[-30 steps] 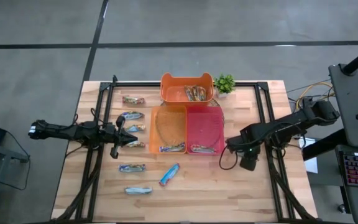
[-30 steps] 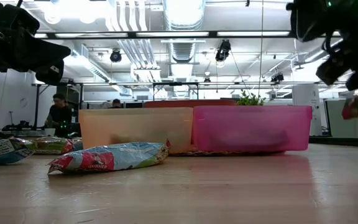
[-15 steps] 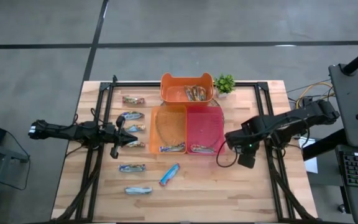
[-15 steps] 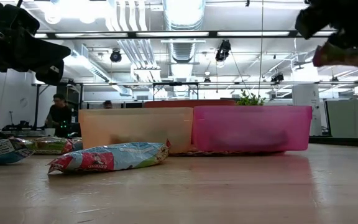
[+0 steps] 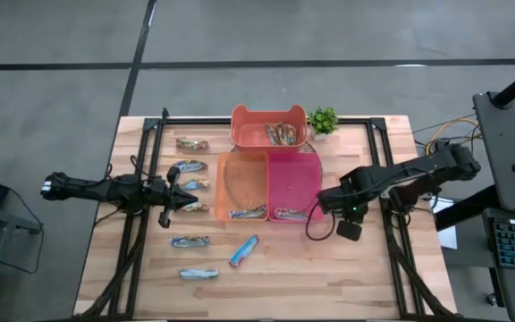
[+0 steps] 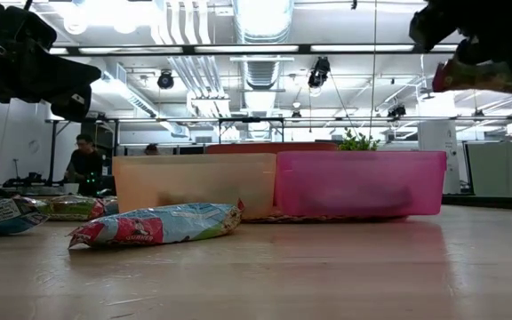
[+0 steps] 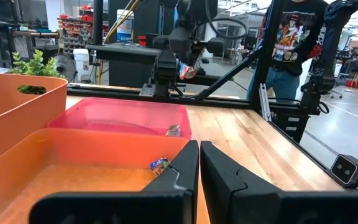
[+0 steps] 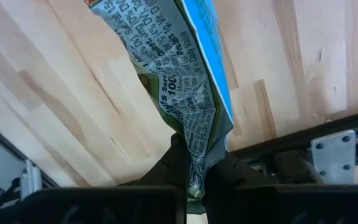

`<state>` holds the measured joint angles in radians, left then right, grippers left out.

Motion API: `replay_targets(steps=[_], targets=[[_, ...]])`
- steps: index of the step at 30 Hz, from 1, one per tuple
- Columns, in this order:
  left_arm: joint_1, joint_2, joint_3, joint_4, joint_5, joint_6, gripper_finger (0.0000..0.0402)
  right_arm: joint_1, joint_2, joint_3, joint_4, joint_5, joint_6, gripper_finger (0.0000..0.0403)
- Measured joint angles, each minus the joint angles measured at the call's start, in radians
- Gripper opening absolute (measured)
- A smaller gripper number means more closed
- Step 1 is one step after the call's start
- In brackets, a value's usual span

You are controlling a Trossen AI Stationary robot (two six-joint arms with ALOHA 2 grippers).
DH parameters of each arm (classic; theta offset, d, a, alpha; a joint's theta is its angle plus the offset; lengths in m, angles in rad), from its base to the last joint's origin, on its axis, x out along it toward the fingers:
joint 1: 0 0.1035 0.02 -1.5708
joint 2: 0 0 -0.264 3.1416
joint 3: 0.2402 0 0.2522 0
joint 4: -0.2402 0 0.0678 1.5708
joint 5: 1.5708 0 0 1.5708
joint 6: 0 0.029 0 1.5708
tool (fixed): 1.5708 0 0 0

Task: Pick and place Granola Bars by type
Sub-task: Put the red granola bar into the pink bin

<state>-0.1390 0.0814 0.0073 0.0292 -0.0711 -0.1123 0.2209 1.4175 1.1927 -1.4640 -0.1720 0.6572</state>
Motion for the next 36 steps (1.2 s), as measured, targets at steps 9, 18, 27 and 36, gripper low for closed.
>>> replay_targets(steps=[9,18,27,36], targets=[[0.0,0.0,0.0,0.0,0.0,0.0,0.0,-0.094,0.137,0.148,0.002,0.092,-0.168,0.0011],[0.0,0.0,0.0,0.0,0.0,0.0,0.0,-0.201,0.316,0.337,0.006,0.15,-0.372,0.0011],[0.0,0.0,0.0,0.0,0.0,0.0,0.0,-0.259,0.453,0.446,0.048,0.202,-0.479,0.0011],[0.0,0.0,0.0,0.0,0.0,0.0,0.0,-0.265,0.542,0.456,0.097,0.202,-0.504,0.0011]])
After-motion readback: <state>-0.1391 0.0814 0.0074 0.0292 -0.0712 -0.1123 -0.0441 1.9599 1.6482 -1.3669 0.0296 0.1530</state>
